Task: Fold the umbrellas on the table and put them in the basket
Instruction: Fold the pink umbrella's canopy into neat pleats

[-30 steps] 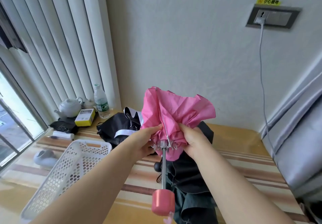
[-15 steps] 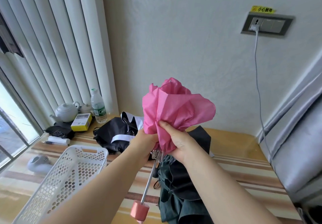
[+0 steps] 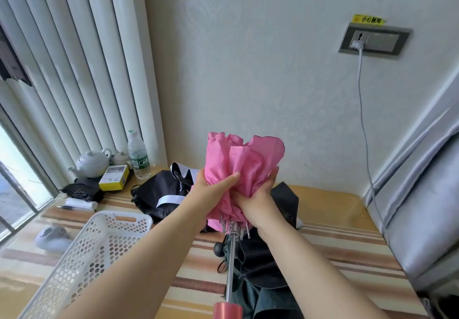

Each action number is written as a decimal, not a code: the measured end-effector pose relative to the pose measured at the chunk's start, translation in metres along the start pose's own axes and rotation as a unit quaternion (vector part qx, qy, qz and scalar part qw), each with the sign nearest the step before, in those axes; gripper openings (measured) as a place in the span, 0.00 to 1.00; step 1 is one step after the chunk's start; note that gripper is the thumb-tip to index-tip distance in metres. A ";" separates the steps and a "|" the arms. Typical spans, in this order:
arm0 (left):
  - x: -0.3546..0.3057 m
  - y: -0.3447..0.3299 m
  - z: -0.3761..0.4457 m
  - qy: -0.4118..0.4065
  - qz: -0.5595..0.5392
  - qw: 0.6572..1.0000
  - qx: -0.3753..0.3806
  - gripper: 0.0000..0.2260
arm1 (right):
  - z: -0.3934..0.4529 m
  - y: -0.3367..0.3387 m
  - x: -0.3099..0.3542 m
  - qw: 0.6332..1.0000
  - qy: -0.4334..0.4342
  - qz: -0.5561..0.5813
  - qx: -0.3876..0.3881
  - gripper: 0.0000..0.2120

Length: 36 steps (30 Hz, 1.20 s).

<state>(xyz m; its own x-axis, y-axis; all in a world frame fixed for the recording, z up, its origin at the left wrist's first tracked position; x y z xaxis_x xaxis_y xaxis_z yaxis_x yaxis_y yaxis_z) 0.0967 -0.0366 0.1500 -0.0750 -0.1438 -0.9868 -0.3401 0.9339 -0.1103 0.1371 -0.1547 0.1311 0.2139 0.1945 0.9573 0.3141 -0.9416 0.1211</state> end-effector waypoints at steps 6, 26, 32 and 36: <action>0.004 0.003 0.001 -0.028 -0.050 0.998 -0.034 0.12 | -0.013 -0.004 0.001 0.971 0.163 -0.176 -0.017 0.46; -0.012 0.020 -0.017 -0.072 -0.036 0.993 0.089 0.19 | -0.024 0.009 0.015 0.989 0.053 0.130 0.040 0.20; -0.010 0.026 -0.038 -0.126 0.196 0.972 -0.015 0.28 | -0.017 0.017 0.022 0.985 0.053 0.159 0.029 0.21; 0.006 0.024 -0.073 -0.099 0.198 0.975 -0.011 0.20 | -0.012 0.022 0.025 0.984 0.050 0.169 0.015 0.21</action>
<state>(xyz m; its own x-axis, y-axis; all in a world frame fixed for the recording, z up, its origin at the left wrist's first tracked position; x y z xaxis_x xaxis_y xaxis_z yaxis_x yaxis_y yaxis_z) 0.0198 -0.0385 0.1502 -0.0237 0.2950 -0.9552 -0.3411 0.8957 0.2851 0.1379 -0.1740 0.1605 0.2193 -0.1577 0.9628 0.2689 -0.9389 -0.2150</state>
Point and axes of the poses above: each hand's wrist, its own z-axis towards the middle knuckle, its own y-axis out of the back of the hand, x = y × z, the point moved 1 cm from there along z, towards the middle knuckle, and after that the axes turned 9 degrees about -y, right-handed, at the moved point
